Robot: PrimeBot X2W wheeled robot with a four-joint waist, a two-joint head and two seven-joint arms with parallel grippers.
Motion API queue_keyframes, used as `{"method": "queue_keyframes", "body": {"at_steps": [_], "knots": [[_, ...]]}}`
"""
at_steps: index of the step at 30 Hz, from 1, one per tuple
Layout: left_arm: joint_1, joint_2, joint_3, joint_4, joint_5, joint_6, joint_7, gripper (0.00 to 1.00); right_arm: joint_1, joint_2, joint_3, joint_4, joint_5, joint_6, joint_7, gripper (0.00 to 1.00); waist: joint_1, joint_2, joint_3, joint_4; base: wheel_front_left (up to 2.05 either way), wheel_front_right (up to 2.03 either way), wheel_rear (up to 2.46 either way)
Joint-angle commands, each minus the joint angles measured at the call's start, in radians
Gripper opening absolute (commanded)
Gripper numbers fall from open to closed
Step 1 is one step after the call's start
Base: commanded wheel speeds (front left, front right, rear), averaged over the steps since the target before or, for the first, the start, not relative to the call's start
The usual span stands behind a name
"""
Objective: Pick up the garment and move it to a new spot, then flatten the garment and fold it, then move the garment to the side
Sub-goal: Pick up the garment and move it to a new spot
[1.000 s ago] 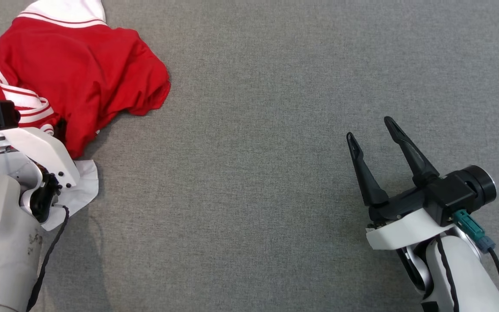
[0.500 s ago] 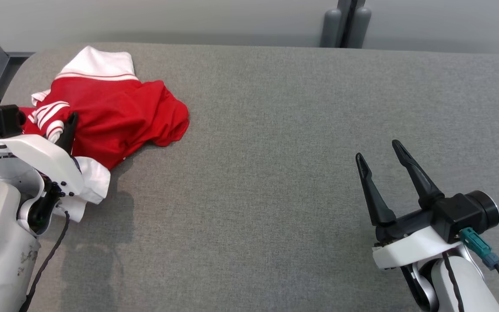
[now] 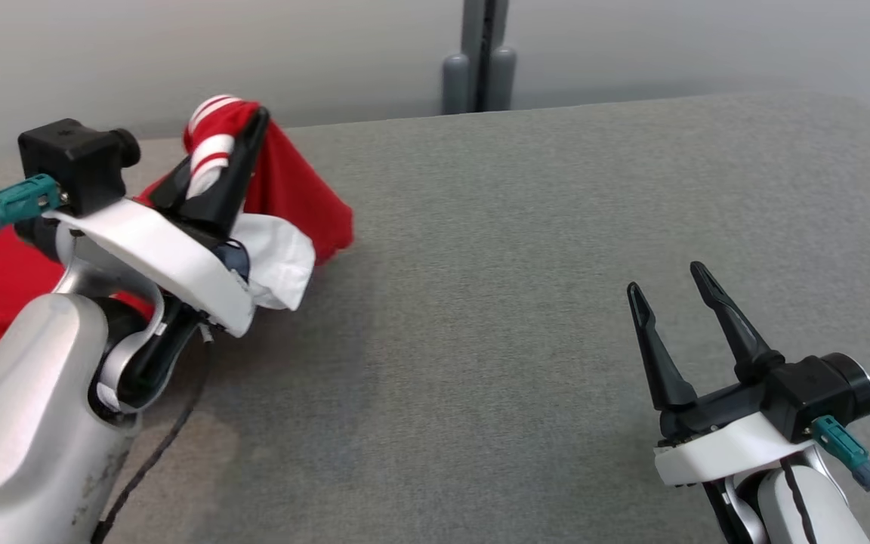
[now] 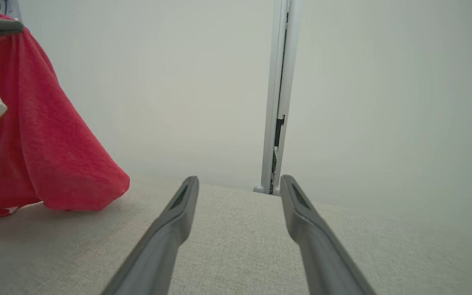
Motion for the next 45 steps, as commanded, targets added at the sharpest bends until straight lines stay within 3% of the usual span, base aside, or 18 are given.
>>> {"method": "queue_keyframes", "body": {"at_steps": [1, 8, 12, 19, 25, 29, 30, 33, 40, 45], "knots": [[0.010, -0.004, -0.004, -0.055, 0.008, 0.014, 0.007, 0.00, 0.006, -0.005, 0.003, -0.004, 0.008, 0.001, -0.005, 1.00, 0.0000, 0.0000, 0.007, -0.078, 0.00, 0.00, 0.00], [-0.011, -0.051, -0.056, -0.290, 0.019, 0.057, 0.058, 0.00, 0.011, -0.004, 0.001, -0.023, 0.022, 0.001, -0.005, 1.00, 0.0000, 0.0000, 0.039, -0.231, 0.00, 0.00, 0.00], [-0.001, -0.052, -0.075, -0.304, 0.032, 0.088, 0.095, 0.00, 0.021, -0.004, -0.003, -0.034, 0.041, 0.001, -0.005, 1.00, 0.0000, 0.0000, 0.064, -0.304, 0.00, 0.00, 0.00], [0.068, -0.028, -0.076, -0.064, 0.039, 0.103, 0.077, 0.00, 0.042, -0.004, -0.012, -0.047, 0.080, 0.001, -0.005, 1.00, 0.0000, 0.0000, 0.103, -0.364, 0.00, 0.00, 0.00], [0.117, -0.074, -0.113, 0.254, 0.044, 0.036, -0.039, 0.00, 0.057, -0.004, -0.017, -0.039, 0.070, 0.001, -0.005, 1.00, 0.0000, 0.0000, 0.101, -0.334, 0.00, 0.00, 0.00], [0.110, -0.115, -0.134, 0.384, 0.070, 0.011, -0.138, 0.00, 0.044, -0.005, -0.017, -0.038, 0.059, 0.001, -0.005, 1.00, 0.0000, 0.0000, 0.088, -0.309, 0.00, 0.00, 0.00], [0.104, -0.130, -0.135, 0.412, 0.076, 0.007, -0.178, 0.10, 0.041, -0.005, -0.020, -0.039, 0.053, 0.001, -0.005, 1.00, 0.0000, 0.0000, 0.081, -0.297, 0.00, 0.00, 0.00], [0.098, -0.157, -0.141, 0.459, 0.107, 0.003, -0.300, 1.00, 0.041, -0.005, -0.030, -0.038, 0.030, 0.001, -0.005, 1.00, 0.0000, 0.0000, 0.053, -0.258, 0.00, 0.00, 0.00], [0.220, -0.148, -0.094, 0.399, 0.177, 0.060, -0.393, 1.00, 0.072, -0.005, -0.087, -0.060, -0.024, 0.001, -0.005, 1.00, 0.0000, 0.0000, -0.004, -0.150, 0.00, 0.00, 0.00], [0.364, -0.146, 0.029, 0.229, 0.253, 0.099, -0.393, 1.00, 0.108, -0.008, -0.146, -0.065, -0.057, 0.001, -0.005, 1.00, 0.0000, 0.0000, -0.038, -0.059, 0.00, 0.00, 0.00]]}}
